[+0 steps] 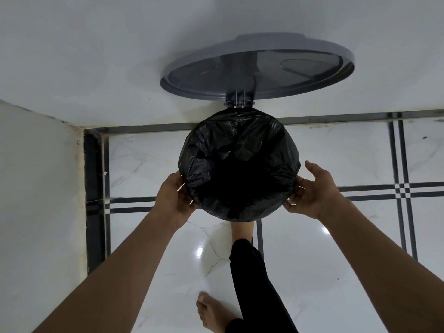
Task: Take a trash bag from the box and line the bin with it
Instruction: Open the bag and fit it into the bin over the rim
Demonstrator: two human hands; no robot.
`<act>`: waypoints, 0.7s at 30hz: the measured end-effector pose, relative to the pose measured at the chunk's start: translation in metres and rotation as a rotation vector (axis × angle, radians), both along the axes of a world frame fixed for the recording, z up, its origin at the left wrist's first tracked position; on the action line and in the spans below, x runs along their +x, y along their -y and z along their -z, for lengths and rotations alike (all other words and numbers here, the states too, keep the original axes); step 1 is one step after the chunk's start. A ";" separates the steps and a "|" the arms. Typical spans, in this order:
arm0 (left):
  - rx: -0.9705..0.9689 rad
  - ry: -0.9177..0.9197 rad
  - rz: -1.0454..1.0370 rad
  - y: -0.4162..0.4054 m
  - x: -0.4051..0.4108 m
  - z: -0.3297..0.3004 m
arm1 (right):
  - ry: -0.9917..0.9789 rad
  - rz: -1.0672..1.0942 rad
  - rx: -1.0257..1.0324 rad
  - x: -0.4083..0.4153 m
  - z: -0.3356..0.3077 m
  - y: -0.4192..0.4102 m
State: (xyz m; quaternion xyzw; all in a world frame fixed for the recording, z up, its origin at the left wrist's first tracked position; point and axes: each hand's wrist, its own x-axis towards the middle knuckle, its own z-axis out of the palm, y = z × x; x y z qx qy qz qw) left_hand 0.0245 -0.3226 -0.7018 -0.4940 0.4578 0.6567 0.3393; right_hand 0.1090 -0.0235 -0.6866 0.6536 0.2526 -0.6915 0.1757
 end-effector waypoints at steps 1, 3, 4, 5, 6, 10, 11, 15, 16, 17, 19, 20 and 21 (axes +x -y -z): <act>-0.004 0.003 0.013 -0.001 0.000 -0.002 | 0.009 0.011 -0.002 0.000 0.001 0.000; -0.015 0.021 -0.011 -0.003 0.001 -0.004 | 0.025 0.018 0.024 0.000 0.003 0.000; -0.028 0.036 -0.020 -0.003 0.001 -0.006 | 0.023 0.012 0.034 -0.001 0.004 0.001; -0.036 0.057 -0.031 -0.004 0.001 -0.010 | 0.015 0.005 0.041 -0.002 0.005 0.001; -0.027 0.074 -0.051 -0.002 0.000 -0.012 | 0.008 -0.014 0.045 -0.003 0.003 0.002; -0.019 0.108 -0.103 -0.002 -0.008 -0.018 | 0.104 -0.297 0.264 -0.010 -0.003 0.004; -0.116 0.064 -0.049 -0.006 -0.011 -0.021 | 0.124 -0.405 0.462 -0.012 -0.004 0.004; -0.642 -0.538 0.342 -0.027 -0.025 -0.032 | -0.277 -0.734 1.258 -0.036 -0.005 0.004; -0.672 -0.730 0.473 -0.032 -0.031 -0.033 | -0.428 -0.872 1.355 -0.047 -0.002 0.004; -0.664 -0.894 0.627 -0.036 -0.038 -0.031 | -0.546 -1.027 1.416 -0.058 0.004 0.003; -0.680 -1.123 1.030 -0.043 -0.055 -0.018 | -0.654 -1.370 1.478 -0.081 0.014 0.002; -0.722 -1.174 1.226 -0.048 -0.065 -0.011 | -0.666 -1.512 1.502 -0.092 0.019 0.001; -0.782 -1.199 1.367 -0.052 -0.074 -0.006 | -0.674 -1.605 1.529 -0.100 0.021 0.002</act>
